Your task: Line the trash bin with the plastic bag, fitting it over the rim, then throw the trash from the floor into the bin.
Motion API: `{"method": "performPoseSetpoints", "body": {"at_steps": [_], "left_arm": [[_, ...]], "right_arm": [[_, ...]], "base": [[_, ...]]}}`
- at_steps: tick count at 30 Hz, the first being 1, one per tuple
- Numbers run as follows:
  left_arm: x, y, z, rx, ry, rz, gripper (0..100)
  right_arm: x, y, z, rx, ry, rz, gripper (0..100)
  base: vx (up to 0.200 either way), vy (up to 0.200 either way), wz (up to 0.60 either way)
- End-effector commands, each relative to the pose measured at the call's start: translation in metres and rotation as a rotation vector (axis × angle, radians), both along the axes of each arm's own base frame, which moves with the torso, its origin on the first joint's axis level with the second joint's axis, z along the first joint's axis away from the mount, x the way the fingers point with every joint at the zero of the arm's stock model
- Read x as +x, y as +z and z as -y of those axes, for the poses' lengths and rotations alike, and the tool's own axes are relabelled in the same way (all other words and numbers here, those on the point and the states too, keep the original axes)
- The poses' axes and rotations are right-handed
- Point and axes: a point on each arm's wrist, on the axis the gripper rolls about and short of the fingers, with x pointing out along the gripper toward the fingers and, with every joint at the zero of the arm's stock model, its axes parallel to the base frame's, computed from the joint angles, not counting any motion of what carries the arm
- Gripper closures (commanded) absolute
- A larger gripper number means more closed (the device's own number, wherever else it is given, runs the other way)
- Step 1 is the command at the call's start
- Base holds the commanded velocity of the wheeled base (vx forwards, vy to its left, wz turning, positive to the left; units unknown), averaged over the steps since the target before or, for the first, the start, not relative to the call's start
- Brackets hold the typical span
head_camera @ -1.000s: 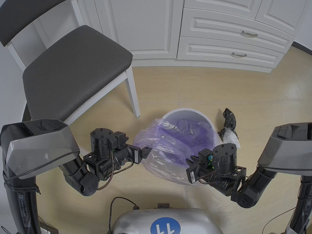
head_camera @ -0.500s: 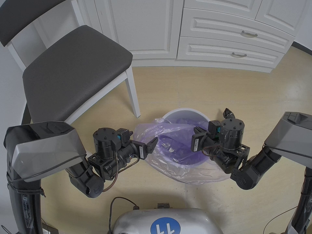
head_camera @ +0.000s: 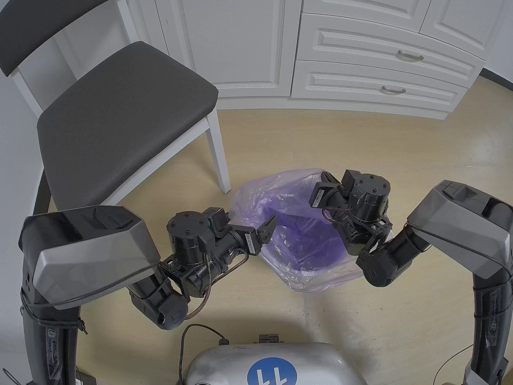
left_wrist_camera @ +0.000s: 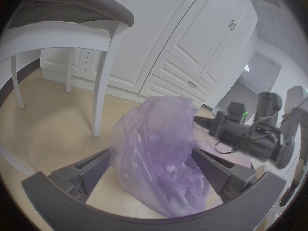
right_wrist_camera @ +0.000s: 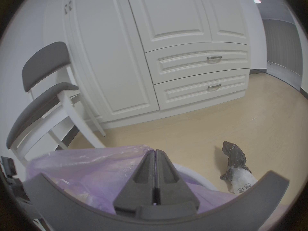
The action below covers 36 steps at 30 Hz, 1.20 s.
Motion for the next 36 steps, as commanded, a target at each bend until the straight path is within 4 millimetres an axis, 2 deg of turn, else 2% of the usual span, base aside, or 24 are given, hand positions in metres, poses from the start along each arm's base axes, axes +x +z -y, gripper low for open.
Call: {"method": "performPoseSetpoints", "body": {"at_steps": [1, 5, 8, 14, 19, 24, 25, 27, 30, 35, 36], "left_arm": [[-0.007, 0.004, 0.014, -0.052, -0.038, 0.015, 0], [-0.006, 0.002, 0.02, -0.057, -0.027, 0.015, 0], [0.006, -0.007, 0.024, -0.063, 0.025, 0.025, 0], [0.022, -0.02, 0.017, -0.079, 0.062, 0.004, 0], [0.028, -0.014, 0.009, -0.091, 0.083, 0.009, 0], [0.023, 0.004, 0.003, -0.091, 0.088, 0.013, 0], [0.021, 0.01, 0.002, -0.091, 0.086, 0.011, 0], [0.018, 0.017, 0.001, -0.091, 0.083, 0.011, 0], [0.013, 0.026, 0.0, -0.098, 0.08, 0.021, 0], [0.012, 0.024, 0.001, -0.092, 0.077, 0.015, 0], [0.012, 0.024, 0.001, -0.092, 0.077, 0.015, 0]], "right_arm": [[0.036, -0.026, 0.007, 0.02, -0.074, 0.029, 100], [0.046, -0.023, 0.012, 0.037, -0.097, 0.058, 100], [0.048, -0.014, 0.013, 0.064, -0.101, 0.106, 100], [0.05, -0.006, 0.012, 0.096, -0.096, 0.152, 100], [0.058, 0.0, 0.004, 0.178, -0.077, 0.194, 100], [0.058, 0.001, 0.001, 0.192, -0.072, 0.197, 100], [0.056, 0.004, 0.002, 0.194, -0.07, 0.198, 0], [0.051, 0.014, 0.004, 0.196, -0.07, 0.205, 0], [0.029, 0.033, 0.013, 0.172, -0.053, 0.177, 0], [-0.009, 0.074, 0.031, 0.139, -0.011, 0.135, 0], [-0.009, 0.074, 0.031, 0.139, -0.011, 0.135, 0]], "base": [[0.0, 0.0, 0.0], [0.0, 0.0, 0.0], [0.0, 0.0, 0.0], [0.0, 0.0, 0.0], [0.0, 0.0, 0.0], [0.0, 0.0, 0.0], [0.0, 0.0, 0.0], [0.0, 0.0, 0.0], [0.0, 0.0, 0.0], [0.0, 0.0, 0.0], [0.0, 0.0, 0.0]]}}
